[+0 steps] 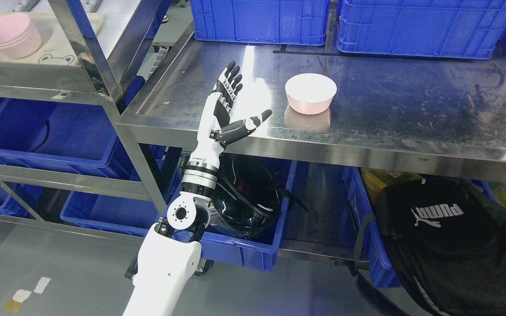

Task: Stack pink IKEA bowl on shelf middle layer
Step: 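Reach the left hand across the steel shelf toward the pink bowl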

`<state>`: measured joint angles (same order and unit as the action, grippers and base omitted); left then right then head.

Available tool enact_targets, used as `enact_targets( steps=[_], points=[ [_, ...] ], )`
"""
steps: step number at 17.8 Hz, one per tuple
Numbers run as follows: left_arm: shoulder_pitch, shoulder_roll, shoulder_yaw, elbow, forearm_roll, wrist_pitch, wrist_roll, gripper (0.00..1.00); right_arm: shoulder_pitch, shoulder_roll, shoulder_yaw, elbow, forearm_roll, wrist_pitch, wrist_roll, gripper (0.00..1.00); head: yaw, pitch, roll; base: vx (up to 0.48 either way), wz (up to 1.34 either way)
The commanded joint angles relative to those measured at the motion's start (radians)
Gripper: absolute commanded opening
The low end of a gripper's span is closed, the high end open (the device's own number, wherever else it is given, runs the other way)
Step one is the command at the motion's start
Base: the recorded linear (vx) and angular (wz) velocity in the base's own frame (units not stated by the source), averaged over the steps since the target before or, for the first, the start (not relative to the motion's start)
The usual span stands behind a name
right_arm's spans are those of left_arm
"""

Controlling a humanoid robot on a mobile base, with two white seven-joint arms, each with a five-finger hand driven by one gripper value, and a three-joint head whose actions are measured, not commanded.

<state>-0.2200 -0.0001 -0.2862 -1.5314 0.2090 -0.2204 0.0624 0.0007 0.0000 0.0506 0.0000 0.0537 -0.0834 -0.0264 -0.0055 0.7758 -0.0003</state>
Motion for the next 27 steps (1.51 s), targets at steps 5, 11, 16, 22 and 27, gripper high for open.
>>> enact_targets(
  steps=[5, 11, 16, 22, 27],
  points=[
    [-0.004, 0.018, 0.1, -0.004, -0.06, -0.008, -0.012, 1.0, 0.022, -0.017, 0.0, -0.017, 0.0, 0.001, 0.0, 1.0, 0.0, 0.0, 0.0, 0.0, 0.0],
    [-0.152, 0.132, 0.09, -0.003, -0.445, 0.099, -0.332, 1.0, 0.022, -0.017, 0.0, -0.017, 0.0, 0.001, 0.0, 1.0, 0.0, 0.0, 0.0, 0.0, 0.0],
    [-0.385, 0.13, 0.062, -0.006, -0.914, 0.121, -0.506, 0.99, 0.022, -0.017, 0.0, -0.017, 0.0, 0.001, 0.0, 1.0, 0.0, 0.0, 0.0, 0.0, 0.0],
    [-0.49, 0.126, -0.137, 0.043, -1.177, 0.142, -0.674, 0.98, 0.022, -0.017, 0.0, -0.017, 0.0, 0.001, 0.0, 1.0, 0.0, 0.0, 0.0, 0.0, 0.0],
    [-0.521, 0.018, -0.154, 0.157, -1.225, 0.133, -0.688, 1.0, 0.022, -0.017, 0.0, -0.017, 0.0, 0.001, 0.0, 1.0, 0.0, 0.0, 0.0, 0.0, 0.0]
  ],
)
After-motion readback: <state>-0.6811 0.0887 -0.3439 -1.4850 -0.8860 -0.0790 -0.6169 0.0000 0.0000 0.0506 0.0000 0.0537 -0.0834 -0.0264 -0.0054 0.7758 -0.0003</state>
